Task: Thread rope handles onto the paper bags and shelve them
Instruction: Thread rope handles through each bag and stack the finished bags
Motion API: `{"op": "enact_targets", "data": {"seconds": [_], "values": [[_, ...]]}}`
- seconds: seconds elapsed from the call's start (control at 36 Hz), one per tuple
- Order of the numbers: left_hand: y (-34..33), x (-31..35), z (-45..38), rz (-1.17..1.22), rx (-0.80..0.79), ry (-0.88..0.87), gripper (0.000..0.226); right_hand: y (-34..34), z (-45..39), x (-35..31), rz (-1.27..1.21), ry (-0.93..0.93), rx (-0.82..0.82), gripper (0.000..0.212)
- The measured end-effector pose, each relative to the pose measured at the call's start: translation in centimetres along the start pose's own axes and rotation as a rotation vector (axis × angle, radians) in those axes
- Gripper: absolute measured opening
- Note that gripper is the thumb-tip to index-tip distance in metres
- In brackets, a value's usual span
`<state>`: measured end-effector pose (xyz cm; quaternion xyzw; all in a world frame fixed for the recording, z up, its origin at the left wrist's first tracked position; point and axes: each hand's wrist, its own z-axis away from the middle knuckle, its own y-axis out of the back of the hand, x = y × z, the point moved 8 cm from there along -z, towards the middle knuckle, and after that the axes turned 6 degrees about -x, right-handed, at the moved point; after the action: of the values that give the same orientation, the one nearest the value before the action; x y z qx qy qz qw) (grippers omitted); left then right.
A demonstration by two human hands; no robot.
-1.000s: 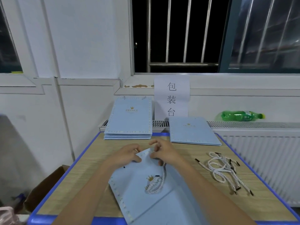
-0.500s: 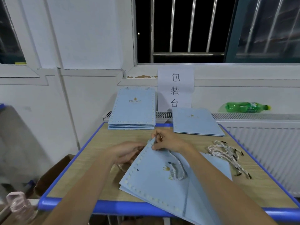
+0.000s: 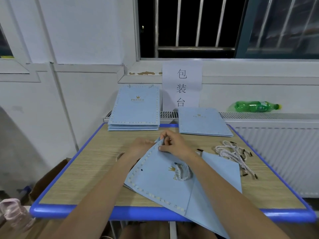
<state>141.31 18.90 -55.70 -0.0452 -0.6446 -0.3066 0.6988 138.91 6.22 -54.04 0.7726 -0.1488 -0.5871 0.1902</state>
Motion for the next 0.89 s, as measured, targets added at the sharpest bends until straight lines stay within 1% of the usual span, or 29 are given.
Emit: {"op": "enact_targets", "data": {"seconds": [0.08,0.19,0.36,0.47,0.61,0.67,0.75,0.89], "values": [[0.0,0.0,0.4,0.039,-0.045,-0.038,0.03,0.0,0.3,-0.1,-0.023,0.008,0.006,0.031],[0.3,0.0,0.7,0.035,-0.059,-0.06,0.021,0.1,0.6,-0.2,-0.043,0.019,0.034,0.032],[0.4,0.9,1.7,0.056,-0.034,-0.161,0.013,0.3,0.8,-0.5,-0.012,0.042,0.062,0.032],[0.2,1.0,1.8,0.047,-0.05,-0.178,0.016,0.3,0.9,-0.5,-0.017,0.047,0.073,0.03],[0.4,1.3,1.7,0.094,-0.002,-0.184,0.013,0.5,0.9,-1.0,-0.026,0.074,0.082,0.029],[0.3,1.1,1.6,0.069,-0.001,-0.154,0.018,0.3,0.9,-1.1,-0.009,0.082,0.074,0.028],[0.3,0.6,1.4,0.03,0.01,-0.099,0.034,0.3,1.0,-1.0,-0.007,0.078,0.076,0.029],[0.3,0.7,1.6,0.083,0.026,-0.096,0.037,0.3,0.9,-1.3,-0.014,0.083,0.067,0.031]]}}
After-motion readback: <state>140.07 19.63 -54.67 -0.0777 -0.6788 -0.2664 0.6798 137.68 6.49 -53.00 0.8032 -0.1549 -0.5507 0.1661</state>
